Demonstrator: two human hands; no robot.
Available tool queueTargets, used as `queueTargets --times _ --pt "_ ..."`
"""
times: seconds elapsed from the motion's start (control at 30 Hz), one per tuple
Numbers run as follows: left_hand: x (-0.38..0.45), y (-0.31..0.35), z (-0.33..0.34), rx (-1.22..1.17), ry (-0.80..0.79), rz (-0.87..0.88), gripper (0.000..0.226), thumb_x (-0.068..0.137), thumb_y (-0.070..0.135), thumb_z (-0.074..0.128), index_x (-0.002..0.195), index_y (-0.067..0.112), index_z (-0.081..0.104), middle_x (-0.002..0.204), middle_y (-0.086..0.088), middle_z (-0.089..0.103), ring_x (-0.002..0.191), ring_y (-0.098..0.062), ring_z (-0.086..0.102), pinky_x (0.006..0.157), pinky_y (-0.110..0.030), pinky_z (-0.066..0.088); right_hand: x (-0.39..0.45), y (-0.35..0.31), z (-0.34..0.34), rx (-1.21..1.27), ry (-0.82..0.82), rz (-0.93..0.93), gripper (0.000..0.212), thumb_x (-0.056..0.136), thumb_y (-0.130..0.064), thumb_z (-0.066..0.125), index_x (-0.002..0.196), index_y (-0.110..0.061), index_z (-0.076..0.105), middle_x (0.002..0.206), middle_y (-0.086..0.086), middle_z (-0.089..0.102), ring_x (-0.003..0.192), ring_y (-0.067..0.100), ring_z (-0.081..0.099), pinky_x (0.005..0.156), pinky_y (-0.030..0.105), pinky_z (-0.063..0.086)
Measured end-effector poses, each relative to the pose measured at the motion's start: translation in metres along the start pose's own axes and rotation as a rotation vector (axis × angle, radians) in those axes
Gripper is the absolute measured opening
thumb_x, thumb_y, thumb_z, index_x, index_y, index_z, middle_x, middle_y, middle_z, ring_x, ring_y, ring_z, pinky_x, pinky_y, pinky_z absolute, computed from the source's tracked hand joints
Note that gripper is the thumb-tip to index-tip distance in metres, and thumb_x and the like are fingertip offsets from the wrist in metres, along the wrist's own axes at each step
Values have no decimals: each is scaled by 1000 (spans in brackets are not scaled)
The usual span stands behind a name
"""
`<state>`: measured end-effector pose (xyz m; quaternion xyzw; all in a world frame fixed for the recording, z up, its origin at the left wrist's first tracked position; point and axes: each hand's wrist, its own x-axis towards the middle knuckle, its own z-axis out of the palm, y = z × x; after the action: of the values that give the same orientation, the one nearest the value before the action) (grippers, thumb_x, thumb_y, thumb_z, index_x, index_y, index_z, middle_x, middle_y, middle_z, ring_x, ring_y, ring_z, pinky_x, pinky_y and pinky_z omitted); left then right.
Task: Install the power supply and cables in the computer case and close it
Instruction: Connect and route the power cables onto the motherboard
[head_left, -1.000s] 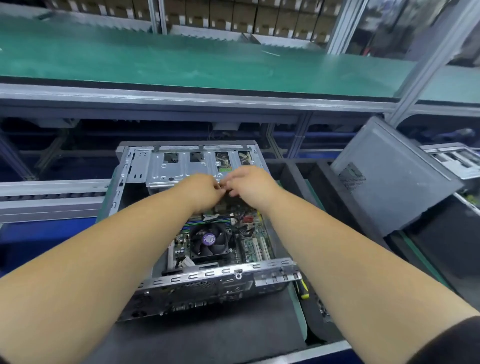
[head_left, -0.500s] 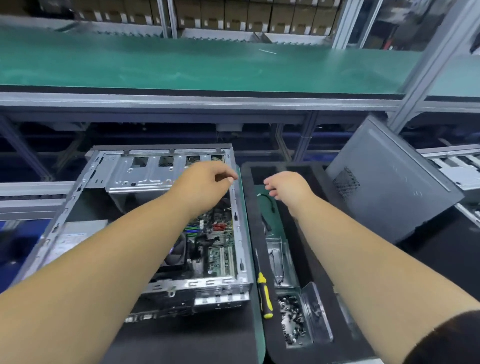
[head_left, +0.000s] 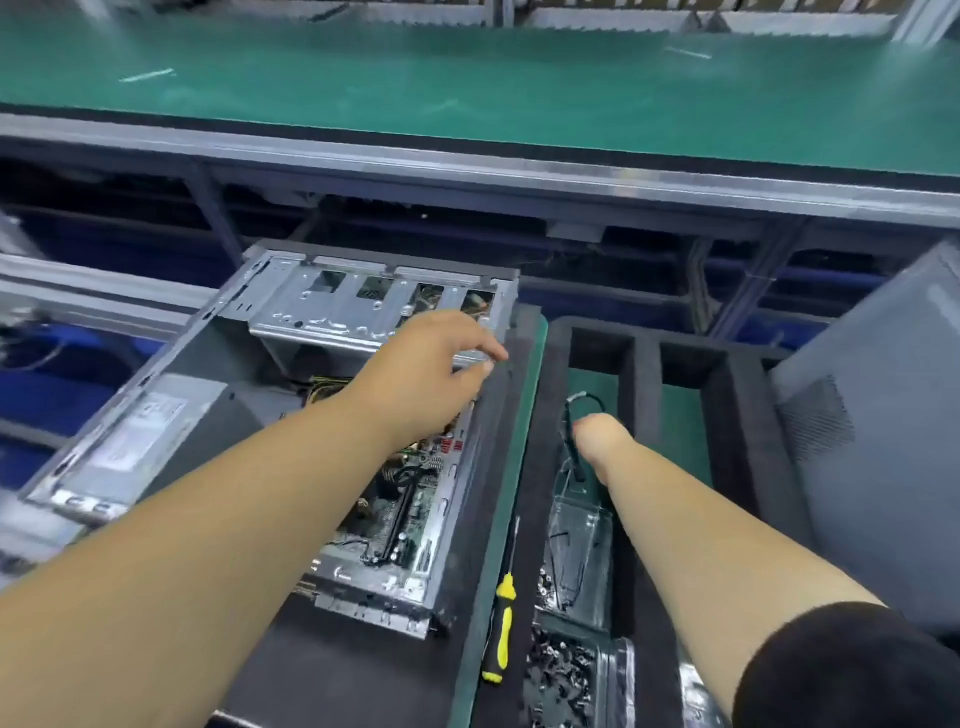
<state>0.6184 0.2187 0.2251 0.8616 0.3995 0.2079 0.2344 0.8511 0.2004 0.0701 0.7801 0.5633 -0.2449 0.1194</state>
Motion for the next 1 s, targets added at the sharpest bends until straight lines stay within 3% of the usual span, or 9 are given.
queueTargets --times 0.07,0.23,0.43,0.63,0.77,0.8,0.87,0.93,1.0 --pt "-3 -5 -2 -8 20 -48 16 93 21 61 99 31 72 111 15 59 113 -3 50 101 -22 38 15 -4 4 -124 -15 -73 39 95 -7 55 134 -2 56 143 13 52 131 30 49 108 37 40" --pt "-10 -17 -5 8 49 -132 20 93 23 59 97 41 68 112 22 57 110 5 49 83 -1 32 43 -10 8 -98 -43 -56 36 98 -6 50 132 -3 58 142 13 53 129 31 52 105 40 44" --pt "-10 -22 -1 -4 40 -145 20 92 21 60 99 37 70 110 20 59 107 4 53 90 -12 39 51 -6 15 -7 -32 -9 37 102 -5 41 136 -2 54 144 13 51 129 29 50 106 34 40" --pt "-9 -17 5 -33 48 -125 22 92 19 61 98 38 71 109 21 59 107 7 52 93 -12 37 56 1 21 73 -84 5 40 97 -8 55 137 -3 53 150 13 44 138 32 41 112 37 36" --pt "-10 -14 6 -25 36 -101 24 91 16 62 100 36 71 109 22 60 108 6 52 95 -12 37 48 1 23 228 -86 15 38 97 -10 54 135 -4 57 149 12 46 137 31 42 110 35 38" --pt "-11 -13 6 -21 32 -102 24 91 16 62 100 36 71 109 21 60 109 5 52 96 -14 37 46 2 20 394 -88 31 38 98 -11 53 135 -3 56 147 13 48 135 31 44 108 33 40" --pt "-11 -12 6 -26 27 -109 24 91 16 61 101 36 71 110 20 60 108 5 52 95 -12 36 45 7 19 798 -27 133 39 98 -6 47 137 -1 54 138 17 55 123 32 54 94 27 45" --pt "-12 -9 7 -46 24 -116 24 92 16 60 101 36 71 110 20 60 106 7 53 90 -7 35 40 15 18 922 74 106 45 96 3 42 140 -4 51 115 20 64 83 25 64 68 21 44" --pt "-13 -5 8 -72 24 -123 23 93 17 60 101 36 72 110 20 59 105 8 53 85 -2 35 33 19 14 1126 110 136 47 96 9 40 138 -8 54 82 9 58 51 13 49 47 18 37"
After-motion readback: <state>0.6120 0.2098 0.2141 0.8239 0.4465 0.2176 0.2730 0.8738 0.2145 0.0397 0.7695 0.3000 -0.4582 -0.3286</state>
